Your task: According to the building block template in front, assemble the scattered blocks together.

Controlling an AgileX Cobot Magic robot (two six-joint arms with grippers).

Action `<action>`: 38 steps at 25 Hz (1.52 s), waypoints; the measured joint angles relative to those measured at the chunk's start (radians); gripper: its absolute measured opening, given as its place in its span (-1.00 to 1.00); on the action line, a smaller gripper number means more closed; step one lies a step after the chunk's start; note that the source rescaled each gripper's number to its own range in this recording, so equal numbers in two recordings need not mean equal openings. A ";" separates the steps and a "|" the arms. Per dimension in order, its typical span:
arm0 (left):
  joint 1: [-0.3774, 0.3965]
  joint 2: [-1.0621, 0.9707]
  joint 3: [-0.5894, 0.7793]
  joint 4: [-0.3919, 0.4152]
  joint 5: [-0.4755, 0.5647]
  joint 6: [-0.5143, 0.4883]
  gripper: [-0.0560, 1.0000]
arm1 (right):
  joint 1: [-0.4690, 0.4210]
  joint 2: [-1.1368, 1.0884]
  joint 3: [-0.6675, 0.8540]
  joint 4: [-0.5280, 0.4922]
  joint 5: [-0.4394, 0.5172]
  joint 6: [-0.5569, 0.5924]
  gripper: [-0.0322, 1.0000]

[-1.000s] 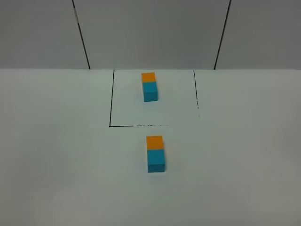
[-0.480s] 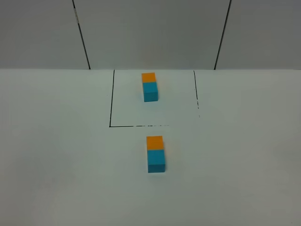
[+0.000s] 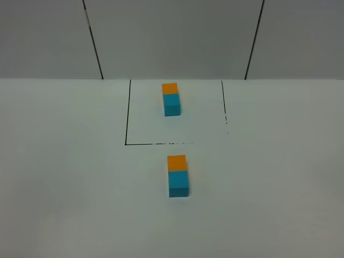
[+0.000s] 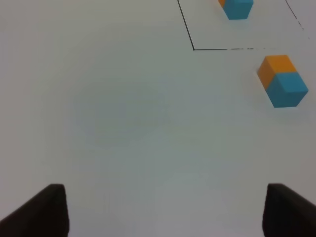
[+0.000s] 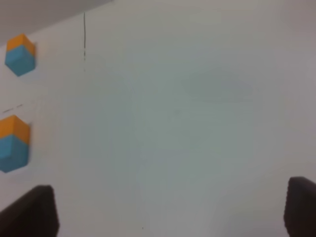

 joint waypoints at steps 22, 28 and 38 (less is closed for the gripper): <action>0.000 0.000 0.000 0.000 0.000 0.000 0.39 | -0.065 0.000 0.000 -0.001 0.000 0.007 0.66; 0.000 0.000 0.000 0.000 0.000 0.000 0.39 | -0.065 0.000 0.000 -0.002 -0.001 0.007 0.66; 0.000 0.000 0.000 0.000 0.000 0.000 0.39 | -0.065 0.000 0.000 -0.002 -0.001 0.007 0.66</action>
